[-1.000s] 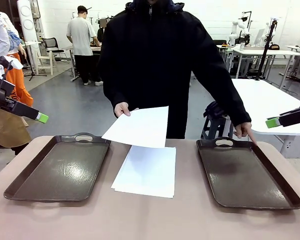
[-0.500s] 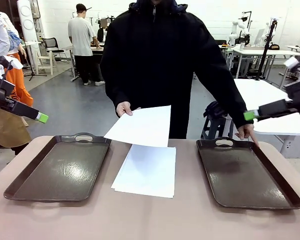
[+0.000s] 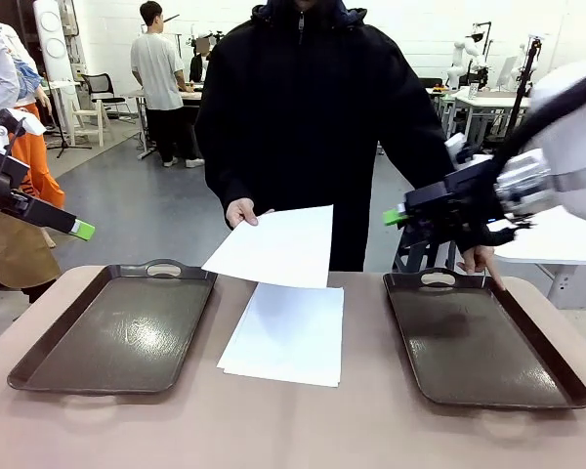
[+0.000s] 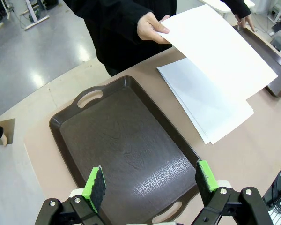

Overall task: Sort the A4 documents.
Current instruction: Receive the A4 Paper.

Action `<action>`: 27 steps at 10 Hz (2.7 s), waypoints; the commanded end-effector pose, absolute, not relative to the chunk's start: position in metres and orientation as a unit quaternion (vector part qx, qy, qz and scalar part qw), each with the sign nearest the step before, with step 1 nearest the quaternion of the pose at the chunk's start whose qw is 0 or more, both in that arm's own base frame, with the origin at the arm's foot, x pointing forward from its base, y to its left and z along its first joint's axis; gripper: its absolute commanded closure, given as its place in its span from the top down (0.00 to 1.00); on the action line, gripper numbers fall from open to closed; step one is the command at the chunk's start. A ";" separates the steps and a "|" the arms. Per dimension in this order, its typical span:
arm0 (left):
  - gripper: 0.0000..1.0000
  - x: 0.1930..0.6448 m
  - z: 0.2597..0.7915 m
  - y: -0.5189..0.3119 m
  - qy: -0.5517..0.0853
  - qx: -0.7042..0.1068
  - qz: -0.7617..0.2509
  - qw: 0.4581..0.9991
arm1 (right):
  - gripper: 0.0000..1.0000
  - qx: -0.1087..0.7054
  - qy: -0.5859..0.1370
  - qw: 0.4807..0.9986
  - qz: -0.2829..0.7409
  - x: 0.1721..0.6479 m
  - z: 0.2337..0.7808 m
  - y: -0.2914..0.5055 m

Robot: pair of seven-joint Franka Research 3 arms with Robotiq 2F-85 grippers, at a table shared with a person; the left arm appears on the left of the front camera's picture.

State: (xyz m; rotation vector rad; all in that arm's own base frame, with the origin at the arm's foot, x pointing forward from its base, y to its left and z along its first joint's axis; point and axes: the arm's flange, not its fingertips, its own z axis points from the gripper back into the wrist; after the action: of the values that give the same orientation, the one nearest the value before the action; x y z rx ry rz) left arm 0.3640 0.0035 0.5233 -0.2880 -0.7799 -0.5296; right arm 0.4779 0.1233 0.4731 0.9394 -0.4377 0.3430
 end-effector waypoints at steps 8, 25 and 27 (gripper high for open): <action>1.00 0.366 0.522 0.005 -0.378 -0.142 -0.251 0.880 | 1.00 0.602 -0.076 0.793 0.050 0.537 0.398 0.215; 1.00 0.366 0.522 0.005 -0.378 -0.142 -0.251 0.880 | 0.12 0.621 -0.080 0.779 0.047 0.543 0.388 0.232; 1.00 0.366 0.522 0.005 -0.378 -0.142 -0.251 0.880 | 0.00 0.620 -0.080 0.779 0.048 0.544 0.387 0.232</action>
State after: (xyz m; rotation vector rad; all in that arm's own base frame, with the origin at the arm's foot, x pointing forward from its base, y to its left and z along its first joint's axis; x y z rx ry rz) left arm 0.3639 0.0034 0.5235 -0.2878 -0.7802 -0.5294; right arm 0.5382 0.2293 0.3897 1.3131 -0.1592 0.0946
